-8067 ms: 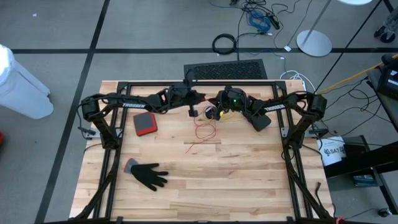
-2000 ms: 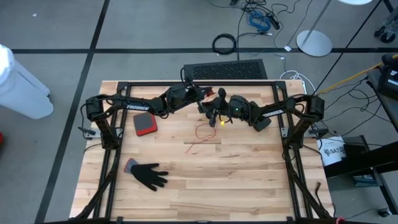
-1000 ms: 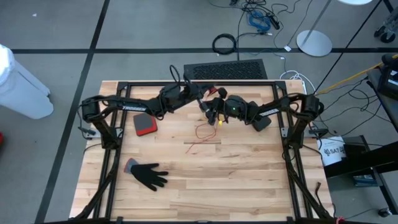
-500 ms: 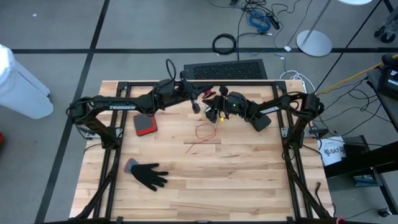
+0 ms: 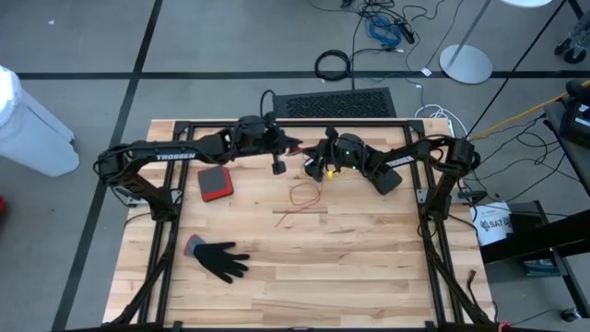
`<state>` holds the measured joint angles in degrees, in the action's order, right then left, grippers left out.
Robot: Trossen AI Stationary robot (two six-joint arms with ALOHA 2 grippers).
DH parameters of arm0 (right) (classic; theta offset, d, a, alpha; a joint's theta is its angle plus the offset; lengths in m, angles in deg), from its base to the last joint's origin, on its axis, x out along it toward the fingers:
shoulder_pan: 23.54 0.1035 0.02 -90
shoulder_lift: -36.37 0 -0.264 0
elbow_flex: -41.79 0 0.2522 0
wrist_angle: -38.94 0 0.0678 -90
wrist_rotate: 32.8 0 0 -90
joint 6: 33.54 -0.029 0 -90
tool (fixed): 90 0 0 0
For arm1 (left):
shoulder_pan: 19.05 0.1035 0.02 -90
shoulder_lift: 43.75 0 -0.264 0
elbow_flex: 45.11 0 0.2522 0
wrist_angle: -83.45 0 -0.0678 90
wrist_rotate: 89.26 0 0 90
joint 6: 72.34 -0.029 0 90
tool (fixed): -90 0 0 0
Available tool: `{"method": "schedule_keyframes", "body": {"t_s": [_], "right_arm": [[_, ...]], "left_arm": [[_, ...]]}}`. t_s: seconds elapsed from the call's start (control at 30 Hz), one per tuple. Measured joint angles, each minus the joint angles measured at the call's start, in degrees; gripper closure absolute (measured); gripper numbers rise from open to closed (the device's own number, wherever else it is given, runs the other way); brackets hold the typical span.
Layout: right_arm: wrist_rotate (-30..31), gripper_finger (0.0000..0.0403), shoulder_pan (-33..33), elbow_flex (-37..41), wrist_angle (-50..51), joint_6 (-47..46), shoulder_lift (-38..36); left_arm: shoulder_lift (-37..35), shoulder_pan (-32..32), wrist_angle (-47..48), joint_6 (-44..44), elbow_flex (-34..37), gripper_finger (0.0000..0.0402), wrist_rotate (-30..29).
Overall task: Coil cords
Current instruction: Coil the red wire into the spool
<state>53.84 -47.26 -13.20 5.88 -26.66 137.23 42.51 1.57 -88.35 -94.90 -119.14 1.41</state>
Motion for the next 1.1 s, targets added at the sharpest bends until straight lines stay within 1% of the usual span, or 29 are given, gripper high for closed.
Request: {"method": "schedule_keyframes", "body": {"t_s": [0.1,0.3,0.43,0.53,0.7,0.83,0.97,1.1], "right_arm": [[-0.04,0.0403,0.02,0.00,1.39,-0.52,-0.06],[-0.06,0.0403,-0.07,-0.01,2.08,-2.37,-0.19],[-0.80,0.0403,-0.07,0.00,2.14,-2.94,-1.86],[-2.37,0.0403,-0.07,0.00,2.10,-4.15,-3.84],[-3.63,0.0403,0.17,-0.02,2.49,-6.73,-7.00],[-5.46,0.0403,0.87,-0.04,2.10,-9.34,-9.01],[-5.51,0.0403,2.74,-1.01,2.40,-10.15,-9.64],[-4.64,0.0403,4.47,-2.32,2.64,-10.21,-9.46]], "left_arm": [[0.00,0.02,1.82,-3.78,0.00,0.0402,-3.55],[0.00,0.41,7.45,-7.95,0.00,0.0402,-3.92],[0.02,0.92,9.38,-9.19,0.00,0.0401,-4.36],[0.02,1.04,9.30,-11.28,0.00,0.0402,-7.04],[0.06,1.05,7.25,-12.88,0.00,0.0402,-7.17],[1.64,1.02,4.74,-14.28,0.00,0.0402,-7.63],[4.72,0.14,-1.29,-15.77,-0.02,0.0402,-11.71],[7.02,-0.48,-8.40,-15.78,-0.02,0.0402,-13.89]]}}
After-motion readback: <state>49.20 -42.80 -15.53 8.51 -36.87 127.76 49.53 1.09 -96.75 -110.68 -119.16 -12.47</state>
